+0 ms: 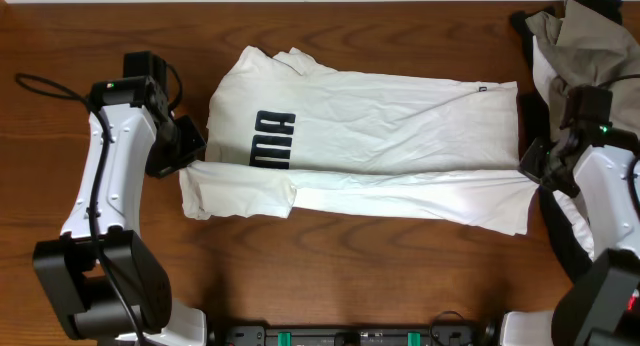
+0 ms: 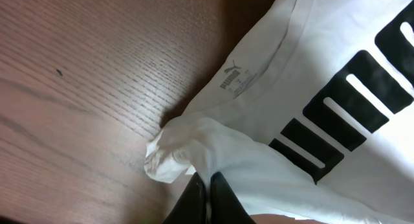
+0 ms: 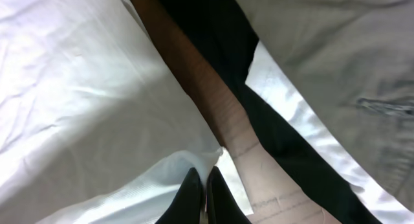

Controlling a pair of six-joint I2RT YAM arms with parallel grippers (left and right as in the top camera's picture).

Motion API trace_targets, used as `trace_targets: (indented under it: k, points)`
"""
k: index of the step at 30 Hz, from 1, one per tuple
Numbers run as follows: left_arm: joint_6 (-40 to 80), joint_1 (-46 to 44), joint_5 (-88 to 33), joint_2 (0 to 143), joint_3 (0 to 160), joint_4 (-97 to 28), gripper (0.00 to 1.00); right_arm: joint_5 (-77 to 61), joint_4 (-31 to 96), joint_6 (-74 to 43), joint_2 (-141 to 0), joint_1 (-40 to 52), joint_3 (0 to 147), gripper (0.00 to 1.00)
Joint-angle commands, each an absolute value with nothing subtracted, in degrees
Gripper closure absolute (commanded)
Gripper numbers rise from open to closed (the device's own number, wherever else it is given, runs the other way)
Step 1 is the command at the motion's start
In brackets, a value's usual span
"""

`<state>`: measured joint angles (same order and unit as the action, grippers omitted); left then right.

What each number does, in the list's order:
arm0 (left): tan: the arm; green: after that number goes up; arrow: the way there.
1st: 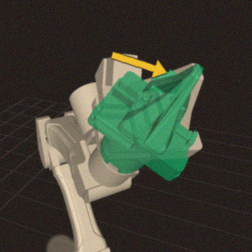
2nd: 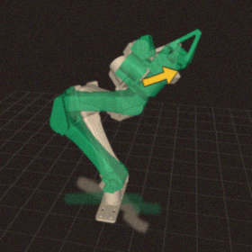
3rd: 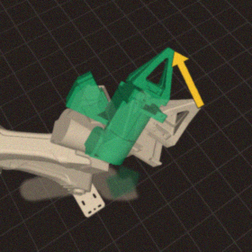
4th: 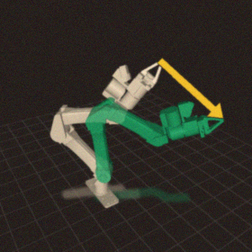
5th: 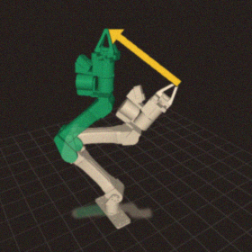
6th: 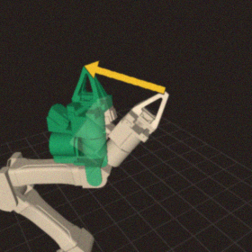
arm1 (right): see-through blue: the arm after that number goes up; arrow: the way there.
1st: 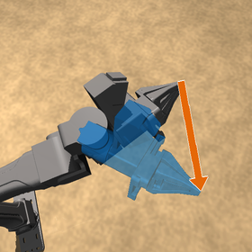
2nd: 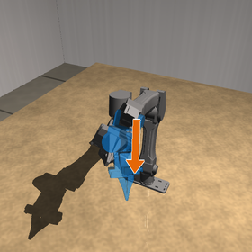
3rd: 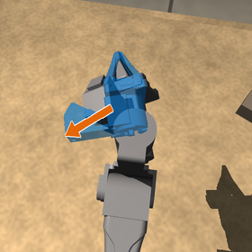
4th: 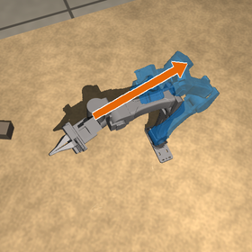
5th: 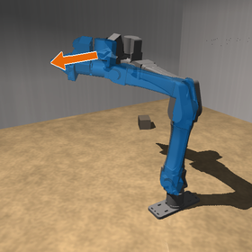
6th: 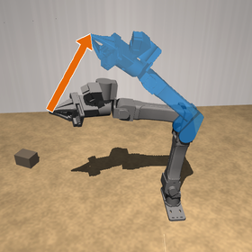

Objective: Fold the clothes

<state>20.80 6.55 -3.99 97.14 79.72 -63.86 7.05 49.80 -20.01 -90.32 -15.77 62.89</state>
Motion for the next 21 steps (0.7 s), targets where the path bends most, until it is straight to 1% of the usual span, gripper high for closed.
trace_targets:
  k: [1,12,13,14,16,18,19,20,21]
  points:
    - [21.12,6.94,-2.46,97.58,79.7,-63.35,0.94,7.01,49.23,-20.53,-92.51,-15.2,63.64,0.99]
    - [21.12,6.94,-2.5,98.08,79.7,-60.55,0.94,6.92,45.69,-20.53,-97.08,-14.92,63.64,0.99]
    - [21.12,6.94,-2.5,98.08,79.7,-60.05,0.94,6.59,45.17,-20.51,-97.08,-14.92,63.64,0.97]
    - [21.12,6.94,-2.52,98.08,79.7,-59.53,0.92,6.39,44.51,-20.51,-97.08,-14.92,63.64,0.93]
    - [21.12,6.94,-2.52,98.08,79.7,-58.39,0.74,5.58,43.07,-20.53,-97.08,-14.92,63.64,0.85]
    - [21.12,6.94,-2.55,98.02,79.72,-57.19,0.47,4.21,41.71,-20.51,-97.06,-14.92,63.64,0.8]
    - [21.1,6.94,-2.55,97.93,79.72,-56.58,0.36,3.51,41.21,-20.51,-97.01,-14.92,63.64,0.78]
    - [21.1,6.94,-2.55,97.8,79.72,-56.05,0.29,2.63,40.71,-20.51,-96.97,-14.92,63.66,0.77]
    - [21.08,6.94,-2.55,97.65,79.72,-55.77,0.24,1.76,40.4,-20.51,-96.9,-14.92,63.7,0.75]
